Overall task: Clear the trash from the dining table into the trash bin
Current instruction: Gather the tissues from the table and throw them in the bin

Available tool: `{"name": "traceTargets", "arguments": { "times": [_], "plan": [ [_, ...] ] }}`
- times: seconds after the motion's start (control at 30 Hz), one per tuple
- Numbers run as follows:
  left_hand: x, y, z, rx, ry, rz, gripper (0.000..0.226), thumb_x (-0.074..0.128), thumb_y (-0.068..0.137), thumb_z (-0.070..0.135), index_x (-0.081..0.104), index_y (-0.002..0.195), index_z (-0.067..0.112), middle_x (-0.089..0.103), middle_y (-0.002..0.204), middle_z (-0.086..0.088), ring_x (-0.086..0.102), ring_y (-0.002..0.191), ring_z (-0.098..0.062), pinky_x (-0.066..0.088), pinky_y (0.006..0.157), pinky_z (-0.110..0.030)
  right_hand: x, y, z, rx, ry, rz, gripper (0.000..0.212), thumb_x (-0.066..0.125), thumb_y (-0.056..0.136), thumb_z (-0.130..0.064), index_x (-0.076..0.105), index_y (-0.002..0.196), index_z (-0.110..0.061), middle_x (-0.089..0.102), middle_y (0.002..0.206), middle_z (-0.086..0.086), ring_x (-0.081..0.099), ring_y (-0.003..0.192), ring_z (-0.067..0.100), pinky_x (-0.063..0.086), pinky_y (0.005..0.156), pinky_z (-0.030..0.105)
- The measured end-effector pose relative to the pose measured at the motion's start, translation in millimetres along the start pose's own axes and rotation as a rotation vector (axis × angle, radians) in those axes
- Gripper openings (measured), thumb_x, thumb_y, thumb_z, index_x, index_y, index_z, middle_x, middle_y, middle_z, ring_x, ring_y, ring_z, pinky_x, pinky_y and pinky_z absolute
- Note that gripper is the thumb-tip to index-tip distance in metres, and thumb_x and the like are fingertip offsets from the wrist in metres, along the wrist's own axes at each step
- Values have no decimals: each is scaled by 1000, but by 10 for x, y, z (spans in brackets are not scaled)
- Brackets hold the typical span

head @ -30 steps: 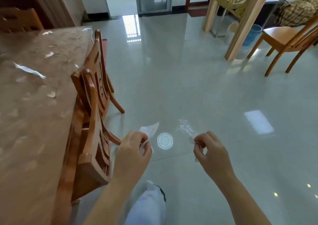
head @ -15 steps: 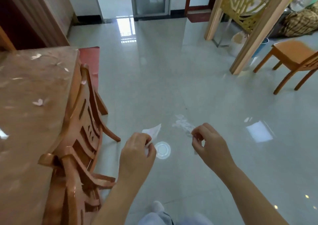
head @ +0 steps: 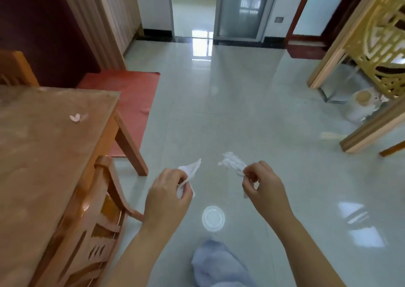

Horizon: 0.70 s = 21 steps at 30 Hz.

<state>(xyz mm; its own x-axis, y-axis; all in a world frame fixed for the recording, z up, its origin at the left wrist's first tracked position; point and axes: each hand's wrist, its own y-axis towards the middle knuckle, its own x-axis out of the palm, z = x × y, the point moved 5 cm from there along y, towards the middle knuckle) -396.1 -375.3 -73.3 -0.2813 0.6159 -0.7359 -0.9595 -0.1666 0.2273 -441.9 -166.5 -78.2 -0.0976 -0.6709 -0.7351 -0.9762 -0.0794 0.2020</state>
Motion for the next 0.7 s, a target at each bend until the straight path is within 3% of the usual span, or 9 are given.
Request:
{"name": "traceTargets", "arguments": {
  "times": [0.17, 0.47, 0.57, 0.7],
  "plan": [
    [60, 1089, -81, -36, 21, 66, 13, 64, 77, 3, 55, 78, 13, 49, 73, 2, 47, 62, -14, 38, 53, -17, 154, 1307, 12, -65, 16, -36, 16, 60, 72, 5, 57, 75, -11, 52, 72, 1, 50, 59, 14, 38, 53, 16],
    [319, 2827, -897, -213, -19, 136, 16, 64, 74, 1, 56, 76, 14, 49, 74, 4, 48, 65, -16, 34, 56, -19, 1167, 3242, -150, -127, 61, -224, 15, 59, 74, 3, 56, 76, -12, 53, 72, 1, 52, 65, 18, 42, 56, 28],
    [327, 3543, -1239, -240, -33, 163, 17, 66, 72, -2, 57, 75, 12, 50, 73, 3, 48, 64, -18, 35, 56, -21, 1514, 3942, -263, -120, 74, -233, 20, 59, 73, 3, 55, 74, -16, 53, 72, 0, 50, 65, 16, 38, 55, 17],
    [80, 4457, -1644, -254, -9, 256, 11, 63, 72, 4, 57, 75, 13, 51, 74, 5, 51, 66, -17, 33, 58, -20, 2011, 4922, -665, -180, 81, -315, 23, 60, 73, 3, 54, 74, -19, 53, 71, 0, 50, 69, 16, 38, 55, 17]
  ]
}}
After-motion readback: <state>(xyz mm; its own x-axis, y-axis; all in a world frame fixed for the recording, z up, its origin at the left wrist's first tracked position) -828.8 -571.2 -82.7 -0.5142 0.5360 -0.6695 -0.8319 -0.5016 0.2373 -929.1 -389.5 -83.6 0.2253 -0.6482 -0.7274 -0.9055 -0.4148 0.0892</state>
